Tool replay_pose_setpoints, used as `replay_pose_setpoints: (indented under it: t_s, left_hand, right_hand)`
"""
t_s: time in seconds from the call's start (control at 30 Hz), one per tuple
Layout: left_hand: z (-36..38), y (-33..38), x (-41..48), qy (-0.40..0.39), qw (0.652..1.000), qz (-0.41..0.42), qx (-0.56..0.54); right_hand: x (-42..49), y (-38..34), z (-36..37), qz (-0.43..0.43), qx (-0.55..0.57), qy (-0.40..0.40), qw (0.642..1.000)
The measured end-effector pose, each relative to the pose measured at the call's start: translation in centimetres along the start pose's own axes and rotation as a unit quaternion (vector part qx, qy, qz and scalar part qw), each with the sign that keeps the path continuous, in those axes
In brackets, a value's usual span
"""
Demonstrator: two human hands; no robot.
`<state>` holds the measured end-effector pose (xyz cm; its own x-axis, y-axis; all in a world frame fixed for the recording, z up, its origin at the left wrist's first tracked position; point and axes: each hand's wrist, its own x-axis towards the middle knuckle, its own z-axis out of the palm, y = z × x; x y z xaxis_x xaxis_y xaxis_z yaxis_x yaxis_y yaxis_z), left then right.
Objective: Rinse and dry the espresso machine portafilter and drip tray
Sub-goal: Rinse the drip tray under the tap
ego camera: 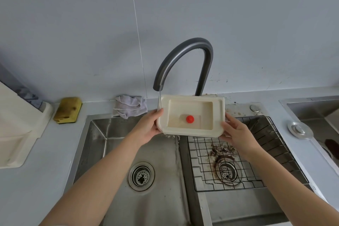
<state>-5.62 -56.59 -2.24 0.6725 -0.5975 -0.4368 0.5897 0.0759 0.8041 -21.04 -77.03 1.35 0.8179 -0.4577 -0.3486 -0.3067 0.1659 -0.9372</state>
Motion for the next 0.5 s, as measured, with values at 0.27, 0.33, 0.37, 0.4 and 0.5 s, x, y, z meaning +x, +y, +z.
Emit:
replay_pose_setpoints:
  t_s: [0.27, 0.33, 0.37, 0.4, 0.5]
  left_hand:
    - [-0.3, 1.5, 0.8, -0.002, 0.999, 0.028, -0.019]
    - [-0.6, 1.6, 0.9, -0.002, 0.999, 0.031, -0.014]
    - [-0.8, 1.6, 0.8, -0.002, 0.999, 0.03, -0.011]
    - [-1.0, 1.6, 0.7, 0.0, 1.0, 0.028, -0.009]
    - [-1.5, 1.3, 0.4, 0.004, 1.0, 0.023, -0.001]
  right_hand:
    - [0.7, -0.5, 0.9, -0.036, 0.009, -0.005, 0.999]
    - [0.9, -0.4, 1.2, -0.036, 0.004, -0.007, 0.999]
    - [1.0, -0.4, 1.4, -0.036, 0.004, -0.009, 0.999]
    - [1.1, -0.4, 1.5, -0.034, 0.005, -0.01, 0.999]
    - [1.1, -0.3, 2.0, -0.026, 0.006, -0.015, 1.0]
